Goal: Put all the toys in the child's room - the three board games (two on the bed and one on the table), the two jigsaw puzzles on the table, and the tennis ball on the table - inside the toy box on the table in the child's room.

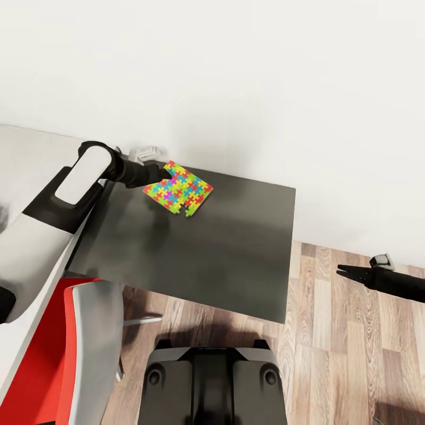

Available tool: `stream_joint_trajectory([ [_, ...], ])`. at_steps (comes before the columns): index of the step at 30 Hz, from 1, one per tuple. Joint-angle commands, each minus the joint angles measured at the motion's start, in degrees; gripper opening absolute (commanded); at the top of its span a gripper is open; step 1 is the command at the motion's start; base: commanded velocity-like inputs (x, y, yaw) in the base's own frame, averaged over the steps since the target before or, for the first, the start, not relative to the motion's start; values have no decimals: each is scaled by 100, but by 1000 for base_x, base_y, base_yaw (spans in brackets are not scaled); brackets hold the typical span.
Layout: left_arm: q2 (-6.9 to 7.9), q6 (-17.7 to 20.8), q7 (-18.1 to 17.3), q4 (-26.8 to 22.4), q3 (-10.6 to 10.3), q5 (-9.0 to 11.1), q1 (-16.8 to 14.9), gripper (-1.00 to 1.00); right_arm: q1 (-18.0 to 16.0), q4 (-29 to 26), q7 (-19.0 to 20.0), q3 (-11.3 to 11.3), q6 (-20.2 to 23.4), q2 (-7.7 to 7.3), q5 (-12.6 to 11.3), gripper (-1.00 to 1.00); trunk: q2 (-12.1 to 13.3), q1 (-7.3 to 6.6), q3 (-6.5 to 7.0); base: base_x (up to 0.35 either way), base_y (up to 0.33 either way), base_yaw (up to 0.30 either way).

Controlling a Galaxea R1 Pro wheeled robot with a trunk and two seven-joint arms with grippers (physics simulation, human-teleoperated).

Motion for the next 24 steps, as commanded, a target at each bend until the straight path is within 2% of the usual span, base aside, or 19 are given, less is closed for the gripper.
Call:
stream_joint_trajectory([
  [1,7,-6,59,-6,-16,59,-7,100,-14,5,3,39,44,-7,-60,100,-10,3,-11,0,0,0],
  [24,61,-6,58,-29,-20,60,-116,100,-13,-2,2,39,37,-5,-61,100,-10,3,-134,0,0,0],
])
